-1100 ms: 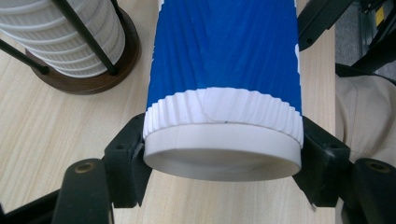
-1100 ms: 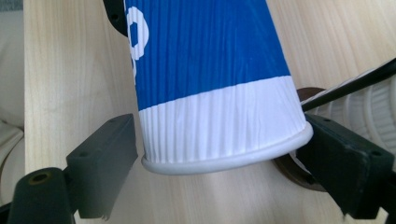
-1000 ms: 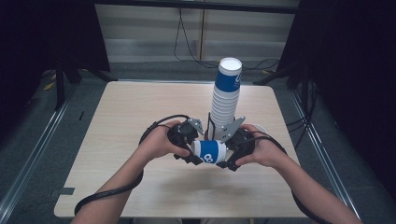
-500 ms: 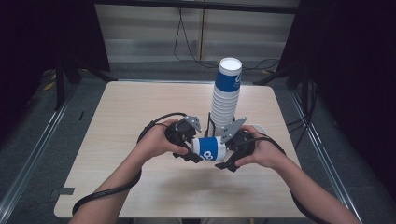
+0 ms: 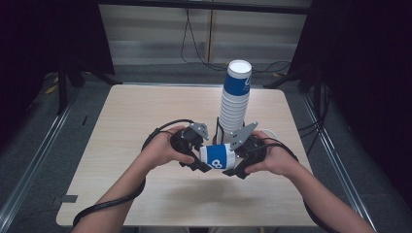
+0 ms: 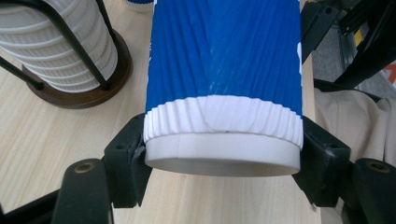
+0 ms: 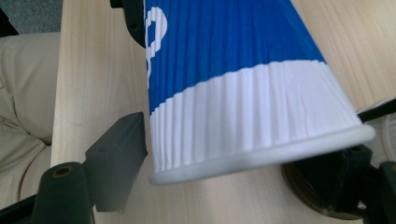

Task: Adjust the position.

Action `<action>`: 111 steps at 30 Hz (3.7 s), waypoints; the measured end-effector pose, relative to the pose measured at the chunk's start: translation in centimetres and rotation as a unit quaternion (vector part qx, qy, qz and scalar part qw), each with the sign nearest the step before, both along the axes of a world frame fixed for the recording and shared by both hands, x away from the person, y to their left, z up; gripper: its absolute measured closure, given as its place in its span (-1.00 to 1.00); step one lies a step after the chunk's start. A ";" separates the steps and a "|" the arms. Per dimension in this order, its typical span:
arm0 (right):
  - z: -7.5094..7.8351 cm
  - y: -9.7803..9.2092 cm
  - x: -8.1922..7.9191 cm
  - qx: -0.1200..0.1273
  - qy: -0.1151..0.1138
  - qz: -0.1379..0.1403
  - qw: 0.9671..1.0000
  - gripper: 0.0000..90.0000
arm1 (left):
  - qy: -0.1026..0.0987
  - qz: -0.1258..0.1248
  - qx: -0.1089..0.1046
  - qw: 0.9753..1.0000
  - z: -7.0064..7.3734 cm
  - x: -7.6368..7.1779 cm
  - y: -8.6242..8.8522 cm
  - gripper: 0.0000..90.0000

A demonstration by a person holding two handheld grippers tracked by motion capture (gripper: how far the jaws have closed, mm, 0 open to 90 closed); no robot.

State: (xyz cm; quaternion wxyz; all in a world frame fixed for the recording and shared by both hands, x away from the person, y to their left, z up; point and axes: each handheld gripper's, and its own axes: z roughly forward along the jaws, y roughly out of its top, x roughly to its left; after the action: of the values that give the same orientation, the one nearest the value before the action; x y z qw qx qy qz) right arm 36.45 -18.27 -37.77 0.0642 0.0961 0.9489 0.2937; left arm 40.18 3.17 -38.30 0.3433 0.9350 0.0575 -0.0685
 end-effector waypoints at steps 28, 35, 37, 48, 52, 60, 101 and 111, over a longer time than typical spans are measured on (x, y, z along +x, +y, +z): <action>-0.5 0.0 -0.4 0.001 0.022 -0.026 0.999 -0.71 | 0.005 0.007 -0.003 1.000 0.1 -0.7 1.0 -0.33; -0.5 -0.3 -0.3 0.001 0.022 -0.033 0.999 -0.71 | 0.012 0.004 -0.010 1.000 0.0 -0.8 0.9 -0.33; -0.6 -0.3 -0.3 -0.004 0.023 -0.043 0.999 -0.72 | 0.012 -0.002 -0.014 1.000 0.1 -0.7 0.7 -0.33; -0.6 -0.1 0.0 -0.005 0.020 -0.031 0.999 -0.74 | 0.015 -0.010 -0.013 1.000 -0.1 -0.5 0.5 -0.33; -0.6 0.0 0.0 -0.010 0.011 -0.016 1.000 -0.59 | 0.010 -0.012 -0.012 1.000 -0.3 -0.3 0.5 -0.33; -0.6 0.1 0.0 -0.019 0.011 -0.013 1.000 -0.53 | -0.017 -0.027 0.002 0.999 -0.9 -0.6 0.3 -0.35; -0.3 0.8 -0.1 -0.031 0.001 -0.003 1.000 -0.60 | -0.031 -0.038 0.012 0.999 -1.1 -0.8 -0.5 -0.37; -0.5 0.7 -0.1 -0.007 0.011 -0.008 1.000 -0.70 | -0.022 -0.041 0.000 0.999 -1.4 -0.6 -0.1 -0.37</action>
State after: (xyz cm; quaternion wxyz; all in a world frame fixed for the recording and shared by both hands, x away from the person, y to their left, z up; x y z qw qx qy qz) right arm 36.33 -17.55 -38.24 0.0572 0.1064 0.9507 0.2856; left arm 39.63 3.04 -39.70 0.3415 0.9377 0.0114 -0.0625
